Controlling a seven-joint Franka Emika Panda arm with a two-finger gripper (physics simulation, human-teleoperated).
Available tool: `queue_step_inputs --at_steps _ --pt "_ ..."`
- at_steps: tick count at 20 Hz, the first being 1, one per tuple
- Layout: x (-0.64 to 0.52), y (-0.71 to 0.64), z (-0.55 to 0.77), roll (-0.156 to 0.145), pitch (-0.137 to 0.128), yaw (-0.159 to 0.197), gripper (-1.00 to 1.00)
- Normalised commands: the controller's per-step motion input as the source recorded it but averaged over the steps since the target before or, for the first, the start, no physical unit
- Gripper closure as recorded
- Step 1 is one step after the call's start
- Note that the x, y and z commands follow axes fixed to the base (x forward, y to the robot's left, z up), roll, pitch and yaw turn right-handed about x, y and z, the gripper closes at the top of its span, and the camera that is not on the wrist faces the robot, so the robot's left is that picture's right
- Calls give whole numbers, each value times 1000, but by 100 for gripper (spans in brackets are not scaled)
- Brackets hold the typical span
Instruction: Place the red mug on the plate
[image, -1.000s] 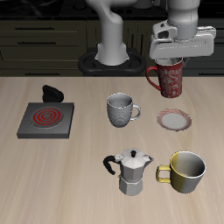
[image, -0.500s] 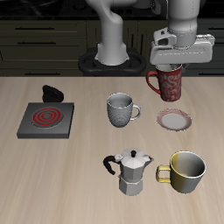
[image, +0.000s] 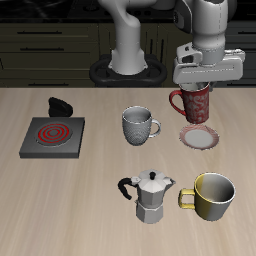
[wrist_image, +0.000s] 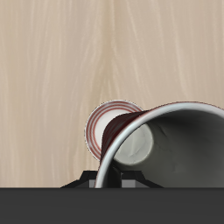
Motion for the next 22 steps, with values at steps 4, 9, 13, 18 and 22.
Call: queue_step_inputs --at_steps 4,9,13,18,22 --pt "88 94 -353 -3 57 13 100" --pt "-19 129 -332 20 61 0 100" --pt "27 65 -338 13 48 28 100" --pt "122 -18 -256 -23 19 37 100" --pt "45 115 -311 32 47 44 100"
